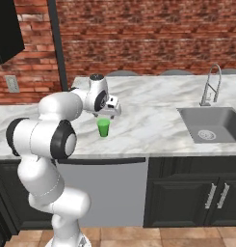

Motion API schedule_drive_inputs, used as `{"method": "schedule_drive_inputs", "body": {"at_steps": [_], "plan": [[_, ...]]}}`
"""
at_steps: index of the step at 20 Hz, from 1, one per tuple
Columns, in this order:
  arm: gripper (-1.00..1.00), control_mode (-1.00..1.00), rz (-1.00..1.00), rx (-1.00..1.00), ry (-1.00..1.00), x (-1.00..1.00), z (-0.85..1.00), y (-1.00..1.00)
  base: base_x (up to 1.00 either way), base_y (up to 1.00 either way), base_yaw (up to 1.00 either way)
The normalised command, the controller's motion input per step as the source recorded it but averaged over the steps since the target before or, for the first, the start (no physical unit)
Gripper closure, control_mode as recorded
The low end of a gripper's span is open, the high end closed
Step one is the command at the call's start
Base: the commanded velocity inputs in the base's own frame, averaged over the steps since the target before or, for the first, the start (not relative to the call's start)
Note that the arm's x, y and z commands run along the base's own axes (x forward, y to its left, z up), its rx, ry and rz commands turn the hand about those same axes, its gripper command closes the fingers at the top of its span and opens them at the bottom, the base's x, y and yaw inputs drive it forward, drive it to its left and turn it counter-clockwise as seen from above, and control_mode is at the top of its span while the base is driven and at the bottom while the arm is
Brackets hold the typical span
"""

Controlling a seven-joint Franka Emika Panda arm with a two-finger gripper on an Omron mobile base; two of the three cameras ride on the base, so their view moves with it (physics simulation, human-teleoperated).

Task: Place the pitcher and cup on the dining counter for serving.

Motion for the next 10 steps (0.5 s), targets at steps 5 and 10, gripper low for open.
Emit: {"method": "schedule_drive_inputs", "body": {"at_steps": [5,10], "plan": [[-1.0,-1.0,0.0,0.03,0.0,0.07,-0.48,0.0,0.0,0.0,0.0],[-1.0,-1.0,0.0,0.01,0.0,0.18,-0.34,0.0,0.0,0.0,0.0]]}}
